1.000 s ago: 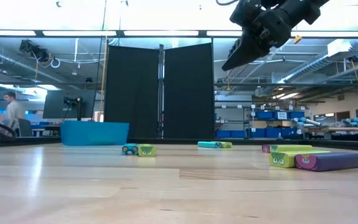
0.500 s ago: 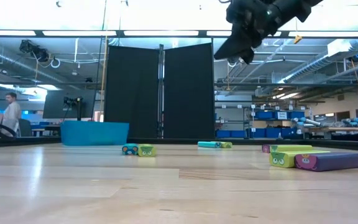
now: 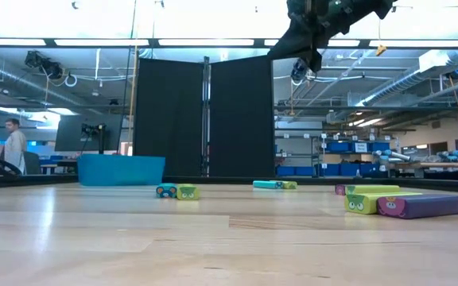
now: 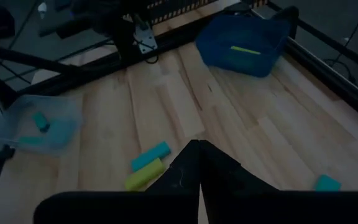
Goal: Sort blocks
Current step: Put the green block into the blue bin
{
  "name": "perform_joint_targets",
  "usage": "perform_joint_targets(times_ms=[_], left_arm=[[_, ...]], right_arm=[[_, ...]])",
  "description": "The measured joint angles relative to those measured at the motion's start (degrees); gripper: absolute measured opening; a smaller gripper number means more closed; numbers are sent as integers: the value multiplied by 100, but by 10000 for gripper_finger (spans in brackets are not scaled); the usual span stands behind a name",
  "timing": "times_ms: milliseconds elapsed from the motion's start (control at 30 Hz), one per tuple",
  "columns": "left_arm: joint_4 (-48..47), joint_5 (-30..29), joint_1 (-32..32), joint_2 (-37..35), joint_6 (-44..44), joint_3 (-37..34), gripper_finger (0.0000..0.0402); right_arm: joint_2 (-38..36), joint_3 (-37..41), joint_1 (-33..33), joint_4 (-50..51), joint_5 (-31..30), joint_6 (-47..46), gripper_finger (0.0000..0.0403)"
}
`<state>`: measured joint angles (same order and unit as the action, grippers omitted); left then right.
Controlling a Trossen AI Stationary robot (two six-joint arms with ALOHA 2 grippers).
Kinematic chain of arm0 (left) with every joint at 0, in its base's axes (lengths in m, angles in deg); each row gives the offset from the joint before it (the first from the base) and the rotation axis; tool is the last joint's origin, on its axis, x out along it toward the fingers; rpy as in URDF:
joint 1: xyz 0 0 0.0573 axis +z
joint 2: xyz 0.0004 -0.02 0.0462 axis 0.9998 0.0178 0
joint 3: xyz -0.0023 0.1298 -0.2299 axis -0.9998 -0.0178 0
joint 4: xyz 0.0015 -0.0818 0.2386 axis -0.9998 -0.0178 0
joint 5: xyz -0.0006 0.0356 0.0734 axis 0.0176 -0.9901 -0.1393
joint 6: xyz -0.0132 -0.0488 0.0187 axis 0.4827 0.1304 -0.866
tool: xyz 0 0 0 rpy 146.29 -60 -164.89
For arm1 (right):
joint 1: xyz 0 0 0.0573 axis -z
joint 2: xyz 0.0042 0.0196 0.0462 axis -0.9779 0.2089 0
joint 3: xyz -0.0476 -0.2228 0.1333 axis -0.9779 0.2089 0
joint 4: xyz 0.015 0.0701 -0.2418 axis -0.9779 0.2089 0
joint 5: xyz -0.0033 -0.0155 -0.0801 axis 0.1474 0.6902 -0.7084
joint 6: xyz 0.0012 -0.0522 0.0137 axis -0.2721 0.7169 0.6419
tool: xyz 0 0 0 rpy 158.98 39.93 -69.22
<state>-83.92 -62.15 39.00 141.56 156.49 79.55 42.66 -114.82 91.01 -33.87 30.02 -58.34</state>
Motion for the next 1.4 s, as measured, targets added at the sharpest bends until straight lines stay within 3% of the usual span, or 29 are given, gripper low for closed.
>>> perform_joint_targets(times_ms=[67,267,533,967,1400], left_arm=[[441,299,160,-27,-93,-193,8],[1872,1917,175,34,270,-1062,4],[1848,2807,126,45,1840,-2213,3],[767,2786,302,40,1976,-2354,3],[544,2605,633,-52,1538,-2348,3]], right_arm=[[0,-1,54,4,5,28,14],[0,-1,192,13,12,227,19],[0,-1,327,-6,18,286,13],[0,-1,536,-44,20,259,12],[0,-1,596,-66,20,255,14]])
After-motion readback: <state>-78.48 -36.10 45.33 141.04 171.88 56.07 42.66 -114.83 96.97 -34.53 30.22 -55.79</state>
